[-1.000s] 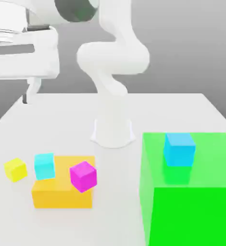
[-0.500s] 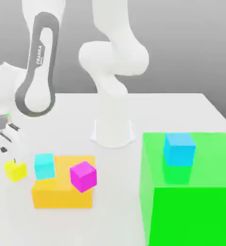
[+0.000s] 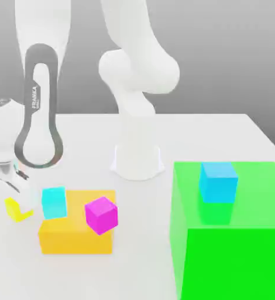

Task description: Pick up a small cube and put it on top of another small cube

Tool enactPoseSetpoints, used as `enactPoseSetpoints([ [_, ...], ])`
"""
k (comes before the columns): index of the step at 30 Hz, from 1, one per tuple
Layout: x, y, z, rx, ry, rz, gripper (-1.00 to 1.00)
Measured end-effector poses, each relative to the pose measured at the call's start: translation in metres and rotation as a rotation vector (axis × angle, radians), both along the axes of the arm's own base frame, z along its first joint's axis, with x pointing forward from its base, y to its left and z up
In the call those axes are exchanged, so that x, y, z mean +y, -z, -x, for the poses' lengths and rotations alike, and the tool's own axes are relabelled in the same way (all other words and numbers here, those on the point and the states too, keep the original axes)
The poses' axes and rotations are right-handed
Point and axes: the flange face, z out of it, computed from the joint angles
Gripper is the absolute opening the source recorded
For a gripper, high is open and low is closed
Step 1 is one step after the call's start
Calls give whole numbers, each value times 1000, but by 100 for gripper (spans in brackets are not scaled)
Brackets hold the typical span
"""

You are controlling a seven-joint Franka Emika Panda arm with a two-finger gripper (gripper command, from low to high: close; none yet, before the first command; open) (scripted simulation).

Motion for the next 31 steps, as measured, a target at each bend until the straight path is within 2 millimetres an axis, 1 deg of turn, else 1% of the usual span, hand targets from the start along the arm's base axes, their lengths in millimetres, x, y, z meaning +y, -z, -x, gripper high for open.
enactPoseSetpoints([
  [6,2,-40,1,-1,2,-5,-100],
  [7,1,-49,-8,-19,-5,-1,-100],
  [8,9,-59,-24,-38,-51,-6,-100],
  [9,24,-69,-46,-56,-125,-14,-100],
  [11,55,-91,-80,-90,-267,-30,-100],
  [13,83,-115,-104,-118,-394,-43,-100],
  [15,116,-133,-118,-119,-536,-53,-100],
  [17,154,-148,-127,-105,-692,-56,-100],
  [19,192,-163,-130,-82,-849,-47,-100],
  [21,228,-175,-128,-51,-1000,-25,-100],
  [22,236,-171,-123,-25,-1040,-18,-100],
  [23,240,-163,-121,-12,-1059,-15,-100],
  [27,243,-120,-119,1,-1078,-11,-100],
  [28,243,-110,-118,2,-1079,-10,100],
  [31,243,-110,-118,2,-1079,-10,100],
])
